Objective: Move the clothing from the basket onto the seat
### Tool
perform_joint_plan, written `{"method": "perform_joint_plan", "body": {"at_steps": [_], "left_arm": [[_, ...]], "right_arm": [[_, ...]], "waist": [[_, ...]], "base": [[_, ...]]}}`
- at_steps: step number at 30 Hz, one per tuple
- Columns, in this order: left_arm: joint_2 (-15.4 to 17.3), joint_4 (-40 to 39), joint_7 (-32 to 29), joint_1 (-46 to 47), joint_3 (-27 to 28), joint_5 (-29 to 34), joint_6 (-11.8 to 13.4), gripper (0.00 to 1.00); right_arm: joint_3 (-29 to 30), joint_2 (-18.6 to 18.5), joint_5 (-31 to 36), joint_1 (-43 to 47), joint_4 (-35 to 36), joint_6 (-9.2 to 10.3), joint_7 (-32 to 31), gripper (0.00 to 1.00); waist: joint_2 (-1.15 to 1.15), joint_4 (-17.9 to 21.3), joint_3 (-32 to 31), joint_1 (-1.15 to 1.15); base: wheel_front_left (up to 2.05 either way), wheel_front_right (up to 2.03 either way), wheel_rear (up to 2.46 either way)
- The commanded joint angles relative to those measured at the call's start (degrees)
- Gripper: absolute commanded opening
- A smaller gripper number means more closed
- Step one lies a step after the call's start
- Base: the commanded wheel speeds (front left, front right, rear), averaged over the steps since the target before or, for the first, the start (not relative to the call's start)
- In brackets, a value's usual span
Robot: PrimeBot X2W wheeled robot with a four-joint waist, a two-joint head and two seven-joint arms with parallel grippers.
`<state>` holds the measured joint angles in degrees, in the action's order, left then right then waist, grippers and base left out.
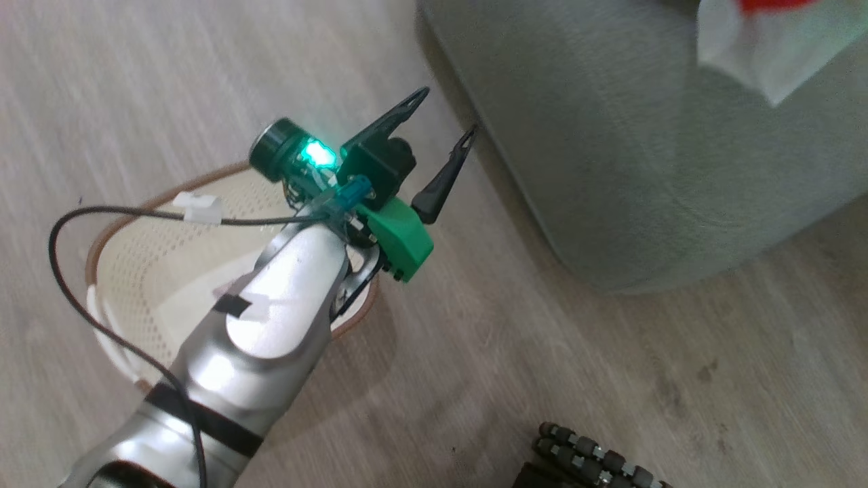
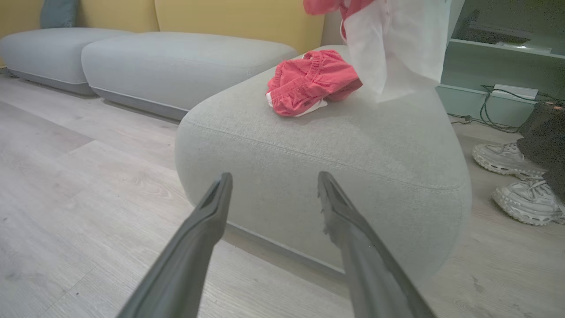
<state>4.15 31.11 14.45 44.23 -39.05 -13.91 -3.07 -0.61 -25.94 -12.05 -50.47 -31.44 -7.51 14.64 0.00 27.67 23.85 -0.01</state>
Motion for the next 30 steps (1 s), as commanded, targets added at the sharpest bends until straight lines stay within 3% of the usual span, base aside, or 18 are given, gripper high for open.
{"method": "perform_joint_plan", "body": {"at_steps": [1,9,15,20,26,27,29,30], "left_arm": [[0.6,-1.5,0.5,3.0,1.1,0.9,-0.3,1.00],[1.0,-0.7,0.5,4.7,0.4,1.1,-1.1,1.00],[1.3,-0.8,0.5,4.6,0.0,1.2,-1.4,1.00],[1.7,-0.9,0.5,3.9,-0.1,1.3,-1.3,1.00],[2.4,-0.9,0.5,3.9,0.0,1.1,-1.6,1.00],[2.4,-0.8,0.5,3.8,0.0,1.1,-1.6,1.00],[2.5,-0.6,0.5,3.6,0.1,1.0,-1.6,1.00],[2.5,-0.5,0.5,3.5,0.1,0.9,-1.6,1.00]], "right_arm": [[0.6,-2.7,0.7,-2.3,0.6,0.02,0.4,0.00],[5.5,-9.7,5.5,-15.2,-6.5,0.02,-1.3,0.00],[15.6,-14.4,10.4,-20.7,-12.5,0.02,-6.4,0.00],[23.9,-16.3,14.5,-19.4,-17.4,0.02,-7.6,0.00],[31.9,-15.4,15.6,-12.3,-25.9,0.02,-5.2,0.00],[32.7,-14.9,15.2,-11.0,-27.3,0.02,-4.3,0.06],[33.6,-13.8,14.8,-8.2,-29.9,0.02,-2.6,0.62],[33.4,-13.2,14.6,-6.9,-31.1,0.02,-2.0,1.00]], "waist": [[0.00,-3.1,3.3,0.01],[0.00,-8.7,8.6,0.01],[0.00,-13.5,11.3,0.01],[0.00,-16.1,12.8,0.01],[0.00,-17.1,13.9,0.01],[0.00,-17.1,13.9,0.01],[0.00,-16.9,13.6,0.01],[0.00,-16.7,13.4,0.01]], "base": [[0.00,0.00,0.00],[0.00,0.00,0.00],[0.00,0.00,0.00],[0.00,0.00,0.00],[0.00,0.00,0.00],[0.00,0.00,0.00],[0.00,0.00,0.00],[0.00,0.00,0.00]]}}
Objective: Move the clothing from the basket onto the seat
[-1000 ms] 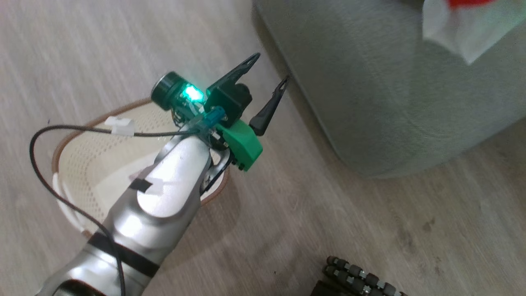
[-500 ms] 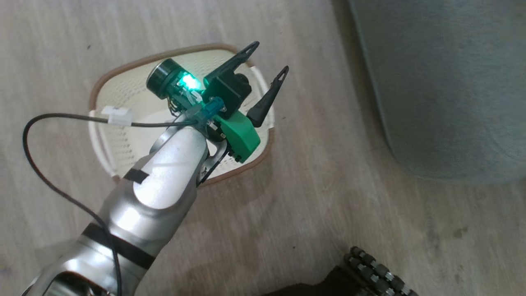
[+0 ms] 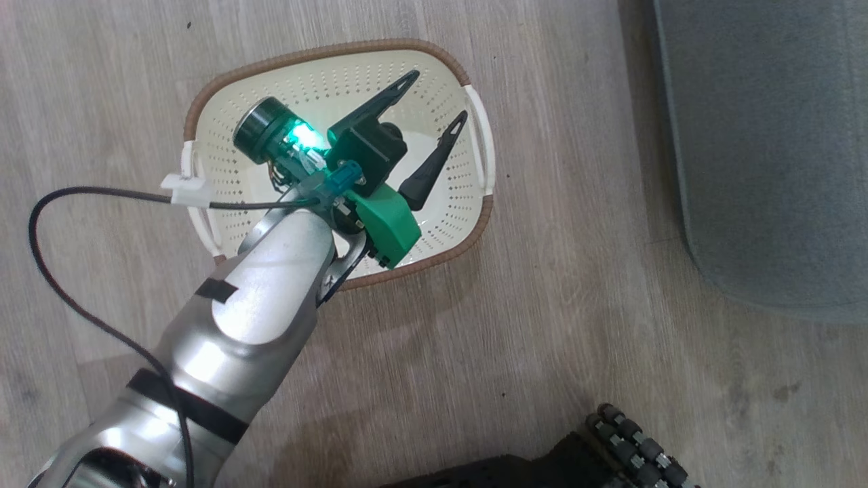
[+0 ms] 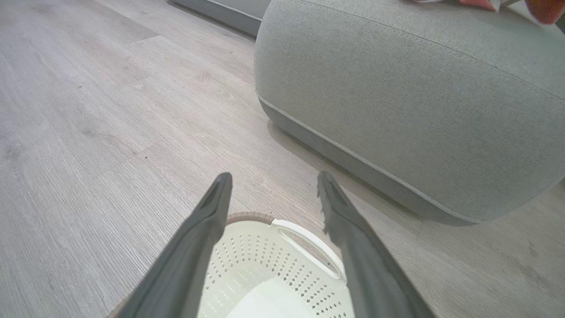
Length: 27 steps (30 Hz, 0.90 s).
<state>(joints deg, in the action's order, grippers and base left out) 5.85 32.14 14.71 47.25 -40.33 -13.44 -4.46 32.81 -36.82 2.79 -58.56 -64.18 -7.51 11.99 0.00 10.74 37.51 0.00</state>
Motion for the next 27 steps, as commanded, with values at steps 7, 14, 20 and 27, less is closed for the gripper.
{"method": "perform_joint_plan", "body": {"at_steps": [7,14,20,27], "left_arm": [[1.0,-0.5,0.3,-1.1,1.9,-0.3,-0.1,1.00],[0.5,0.0,0.3,-3.1,2.7,-1.3,-0.1,1.00],[0.2,0.2,0.3,-6.1,4.9,-2.4,0.3,1.00],[0.2,-0.4,0.3,-10.6,9.1,-3.2,1.9,1.00]], "right_arm": [[-5.4,1.2,-3.4,8.2,-0.3,0.02,2.9,1.00],[-12.2,3.9,-8.3,17.7,9.5,0.02,3.0,1.00],[-18.9,7.2,-11.7,28.2,21.9,0.02,3.0,1.00],[-22.9,13.6,-11.6,34.9,34.9,0.02,3.0,1.00]], "waist": [[0.00,1.7,-2.7,0.00],[0.00,2.0,-6.2,0.00],[0.00,1.2,-10.5,0.00],[0.00,-1.0,-16.0,0.00]], "base": [[0.00,0.00,0.00],[0.00,0.00,0.00],[0.00,0.00,0.00],[0.00,0.00,0.00]]}}
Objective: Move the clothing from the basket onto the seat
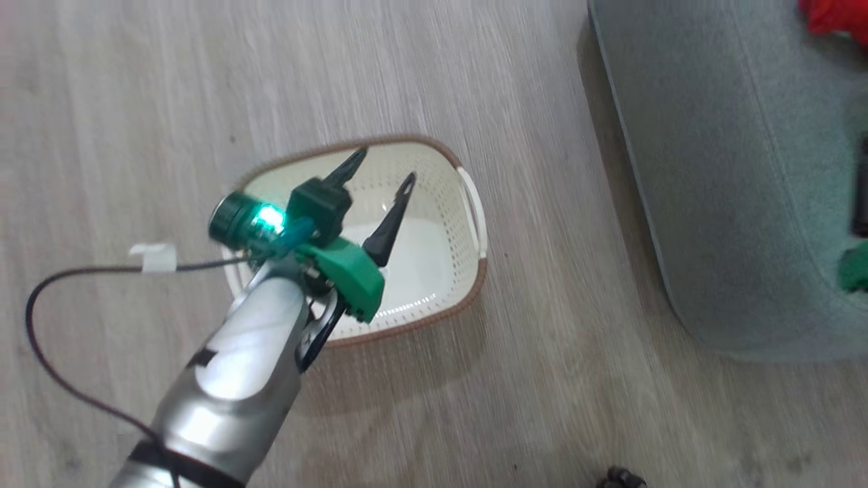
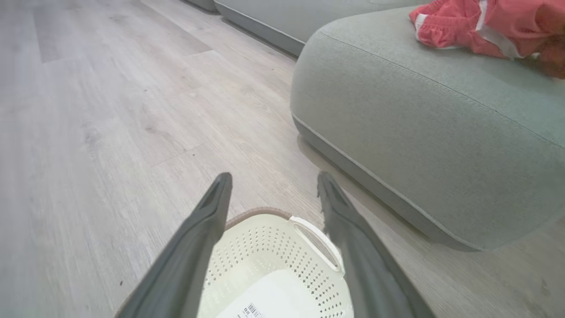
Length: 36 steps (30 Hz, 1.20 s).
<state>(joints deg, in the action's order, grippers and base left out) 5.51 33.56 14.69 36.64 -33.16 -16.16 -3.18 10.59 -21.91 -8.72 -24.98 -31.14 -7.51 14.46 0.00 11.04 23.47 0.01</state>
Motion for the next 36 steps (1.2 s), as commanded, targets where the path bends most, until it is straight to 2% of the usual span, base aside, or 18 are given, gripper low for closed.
{"method": "perform_joint_plan", "body": {"at_steps": [1,9,20,26,36], "left_arm": [[0.5,-2.0,0.3,-0.7,2.8,-0.7,0.9,1.00],[1.2,-4.5,0.3,-8.0,12.6,-1.6,4.1,1.00],[1.7,-9.6,0.3,-19.5,26.2,1.2,7.0,1.00],[0.9,-13.3,0.3,-25.8,32.2,3.4,7.9,1.00],[-0.9,-18.4,0.3,-32.5,35.8,7.8,8.8,1.00]], "right_arm": [[-1.6,-0.5,-0.3,1.9,3.2,0.02,0.5,1.00],[-6.9,3.8,-2.3,4.4,8.5,0.02,0.5,1.00],[-10.6,7.4,-3.6,7.3,9.4,0.02,0.5,1.00],[-12.3,8.5,-4.8,9.1,9.5,0.02,0.5,1.00],[-13.8,10.4,-5.1,11.4,8.9,0.02,0.5,1.00]], "waist": [[0.00,-1.7,-2.8,-0.01],[0.00,-6.3,-9.4,-0.01],[0.00,-11.7,-17.0,-0.01],[0.00,-12.5,-19.7,-0.01],[0.00,-11.7,-21.7,-0.01]], "base": [[0.00,0.00,0.00],[0.00,0.00,0.00],[0.00,0.00,0.00],[0.00,0.00,0.00],[0.00,0.00,0.00]]}}
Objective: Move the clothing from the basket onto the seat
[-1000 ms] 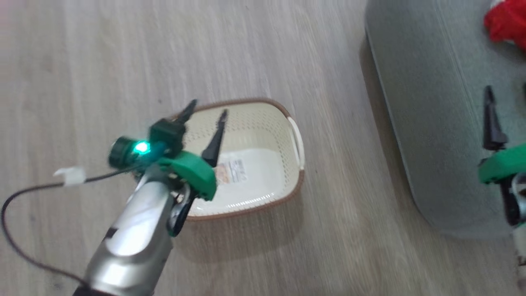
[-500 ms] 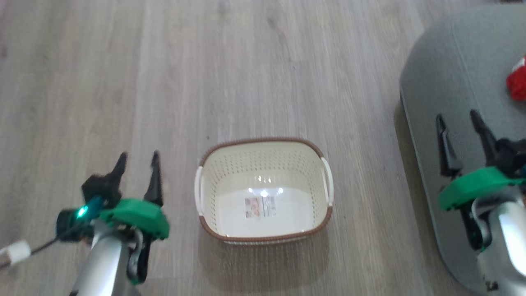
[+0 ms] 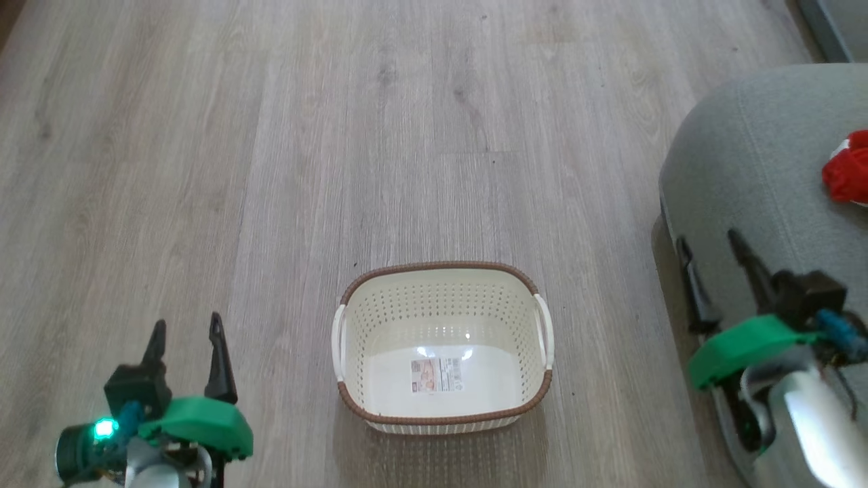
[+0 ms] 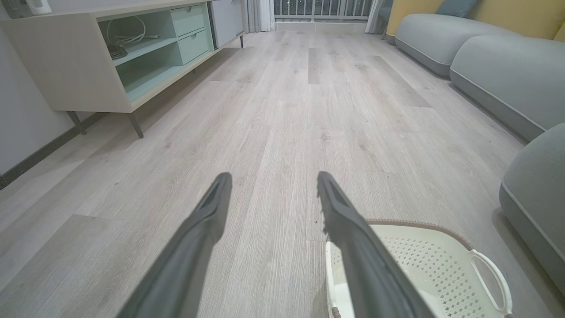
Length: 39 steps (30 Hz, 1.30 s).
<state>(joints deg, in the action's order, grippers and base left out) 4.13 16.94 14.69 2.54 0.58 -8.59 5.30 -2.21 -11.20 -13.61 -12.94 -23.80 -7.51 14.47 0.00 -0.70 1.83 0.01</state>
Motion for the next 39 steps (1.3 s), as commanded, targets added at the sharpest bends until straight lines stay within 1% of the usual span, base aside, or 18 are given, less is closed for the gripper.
{"method": "perform_joint_plan", "body": {"at_steps": [1,11,18,20,21,25,39], "left_arm": [[0.3,-2.3,0.3,1.1,2.3,0.5,0.3,1.00],[-0.9,-5.0,0.3,-1.8,3.7,1.5,-1.2,1.00],[-1.1,-4.9,0.3,-2.8,3.7,1.1,-2.9,1.00],[-1.2,-4.8,0.3,-2.8,3.8,0.4,-3.7,1.00],[-1.3,-2.7,0.0,-4.8,1.6,0.4,-3.8,0.00],[-1.6,0.3,-0.3,-5.6,1.5,0.1,-3.8,0.00],[-1.6,0.0,-2.6,-4.6,2.1,-8.7,-4.8,0.00]], "right_arm": [[-1.2,-0.1,-0.3,-0.3,1.4,0.02,0.5,1.00],[-2.0,1.3,-0.3,1.7,0.0,0.02,0.5,1.00],[-2.3,1.3,-0.7,1.8,-0.9,0.02,0.5,1.00],[-2.2,1.2,-0.8,1.7,-1.1,0.02,0.5,1.00],[-1.2,1.7,-0.6,2.7,-2.8,0.00,0.0,0.00],[-1.4,2.2,-1.0,4.4,-5.5,0.00,-0.3,0.00],[-0.3,2.9,-9.1,4.7,-3.9,0.00,-2.5,0.00]], "waist": [[0.00,0.2,-0.3,-0.01],[0.00,1.0,-1.9,-0.01],[0.00,1.4,-2.4,-0.01],[0.00,1.5,-2.4,-0.01],[0.00,1.5,-2.4,-0.01],[0.00,1.5,-2.5,-0.01],[0.00,1.4,-2.4,-0.01]], "base": [[0.00,0.00,0.00],[0.00,0.00,0.00],[0.00,0.00,0.00],[0.00,0.00,0.00],[0.00,0.00,0.00],[0.00,0.00,0.00],[0.00,0.00,0.00]]}}
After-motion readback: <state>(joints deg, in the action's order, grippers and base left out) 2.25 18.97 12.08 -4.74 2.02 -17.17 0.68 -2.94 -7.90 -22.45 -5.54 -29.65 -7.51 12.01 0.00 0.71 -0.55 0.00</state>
